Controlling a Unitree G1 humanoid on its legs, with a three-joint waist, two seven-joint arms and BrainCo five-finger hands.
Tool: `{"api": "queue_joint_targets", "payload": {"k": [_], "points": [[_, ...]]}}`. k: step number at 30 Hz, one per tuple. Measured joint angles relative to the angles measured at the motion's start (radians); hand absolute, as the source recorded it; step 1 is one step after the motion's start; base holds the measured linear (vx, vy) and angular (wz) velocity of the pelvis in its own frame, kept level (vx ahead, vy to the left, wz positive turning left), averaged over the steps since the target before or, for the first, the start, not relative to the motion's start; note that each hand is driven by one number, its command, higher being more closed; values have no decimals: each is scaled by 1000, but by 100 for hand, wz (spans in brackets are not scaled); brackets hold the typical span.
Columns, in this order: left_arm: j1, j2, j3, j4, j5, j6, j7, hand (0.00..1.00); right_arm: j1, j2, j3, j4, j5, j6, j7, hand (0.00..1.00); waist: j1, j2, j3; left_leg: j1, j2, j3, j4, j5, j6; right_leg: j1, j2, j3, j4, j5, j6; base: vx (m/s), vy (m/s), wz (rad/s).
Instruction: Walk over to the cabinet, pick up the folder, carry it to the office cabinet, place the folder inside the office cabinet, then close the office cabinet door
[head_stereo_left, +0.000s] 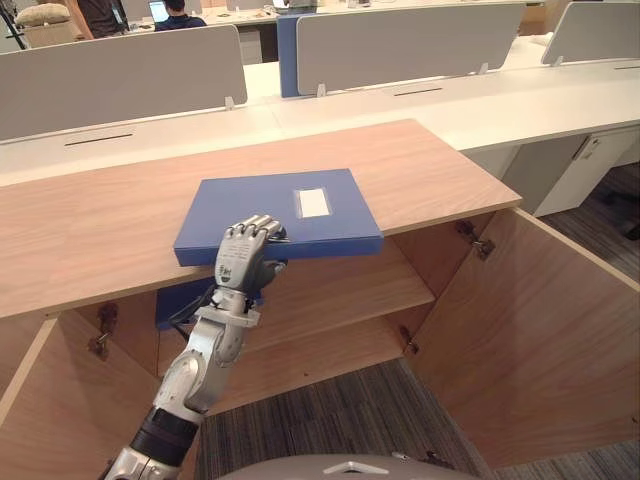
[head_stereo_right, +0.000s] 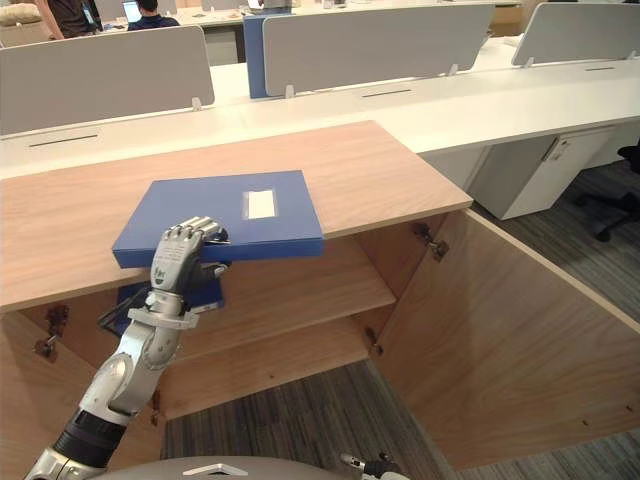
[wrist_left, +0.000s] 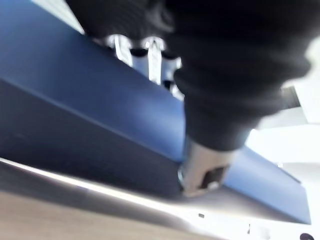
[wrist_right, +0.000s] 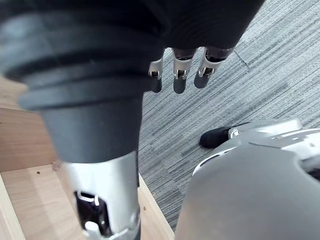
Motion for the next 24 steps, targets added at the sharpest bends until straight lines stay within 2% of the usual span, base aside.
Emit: {"api": "queue_joint_targets", "payload": {"k": [3, 8, 14, 18, 24], "points": [[38, -3, 37, -61, -51, -9, 24, 100, 2, 1, 15, -7, 10, -15, -1, 0, 14, -5, 3, 0, 0, -1, 0, 0, 0, 1, 0, -3, 1, 0, 0, 0, 0, 0], [114, -75, 114, -219, -166, -13, 79, 100, 6, 6, 18, -13, 39, -40, -2, 0, 29, -10, 0, -3, 1, -6, 0, 0, 0, -1, -2, 2, 9, 0, 0, -17, -17, 2], [170, -125, 198, -357, -285, -32, 131, 100, 26, 16, 57, -90, 81, -62, -4, 0, 40, -10, 0, -3, 2, -7, 0, 3, 4, -18, -3, 6, 44, -12, -1, -50, -19, 0], [216, -162, 225, -431, -367, -52, 136, 100, 45, 49, 64, -189, 100, -79, -3, 0, 47, -10, 1, -1, -1, -11, 0, 8, 12, -23, -5, 3, 60, -16, 5, -44, -10, 4], [255, -186, 217, -514, -541, -118, 104, 100, 45, 87, 100, -362, 160, -114, -1, 0, 56, -12, 2, -4, -10, -12, 0, 15, 21, -34, -16, 4, 78, -19, 10, -46, 14, 1]]}}
